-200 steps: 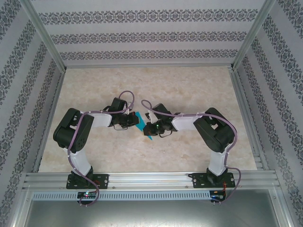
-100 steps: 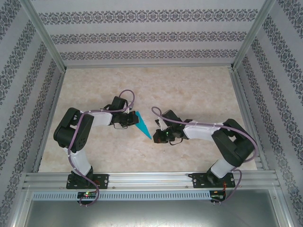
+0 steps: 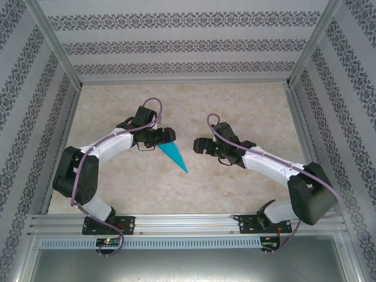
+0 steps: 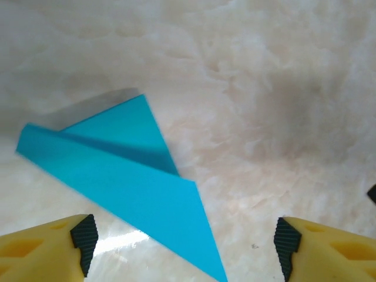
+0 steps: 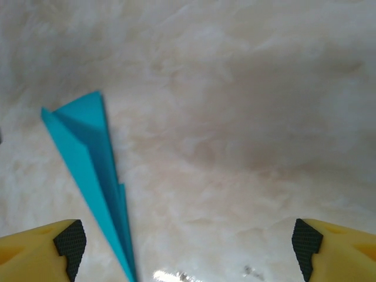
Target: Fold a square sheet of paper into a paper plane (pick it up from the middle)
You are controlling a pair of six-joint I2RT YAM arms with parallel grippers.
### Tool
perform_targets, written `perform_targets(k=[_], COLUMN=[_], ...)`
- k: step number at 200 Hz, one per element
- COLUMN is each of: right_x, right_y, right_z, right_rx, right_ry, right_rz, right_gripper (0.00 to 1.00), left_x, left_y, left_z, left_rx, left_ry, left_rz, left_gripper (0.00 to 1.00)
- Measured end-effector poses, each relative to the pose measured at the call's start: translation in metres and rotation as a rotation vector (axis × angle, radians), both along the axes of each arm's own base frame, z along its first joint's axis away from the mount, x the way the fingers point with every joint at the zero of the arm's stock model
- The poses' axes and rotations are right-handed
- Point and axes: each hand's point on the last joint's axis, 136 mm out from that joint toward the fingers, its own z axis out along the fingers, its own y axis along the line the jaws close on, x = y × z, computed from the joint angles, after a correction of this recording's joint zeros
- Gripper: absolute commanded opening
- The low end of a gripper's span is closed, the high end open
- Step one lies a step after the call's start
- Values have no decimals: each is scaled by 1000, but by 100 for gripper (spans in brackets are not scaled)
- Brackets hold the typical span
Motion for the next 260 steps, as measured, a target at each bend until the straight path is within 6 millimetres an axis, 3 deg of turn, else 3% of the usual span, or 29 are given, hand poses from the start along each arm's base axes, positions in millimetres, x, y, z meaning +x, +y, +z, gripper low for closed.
perform_targets(k=[19, 49, 87, 110, 136, 207, 260], right_x=[11, 28, 41, 41, 42, 39, 37], right_y=[-14, -34, -47, -49, -49, -44, -41], right_z=[0, 2, -9, -13, -13, -18, -19], right_rx=[-13, -6, -14, -17, -13, 2, 15], right_ry=[-15, -40, -32, -25, -25, 0, 10], right_rz=[-50, -121, -158, -157, -155, -130, -118], right_gripper=[97, 98, 98, 97, 97, 95, 94], left_x=[-11, -21, -10, -3, -10, -39, -41], left_y=[1, -14, -32, -33, -28, -9, -7], left_z=[-2, -6, -24, -45, -61, -52, -59], left_rx=[106, 258, 376, 426, 468, 438, 399], left_ry=[52, 105, 174, 232, 296, 321, 302], left_rz=[19, 32, 59, 80, 92, 219, 276], left_gripper=[91, 92, 80, 73, 65, 54, 40])
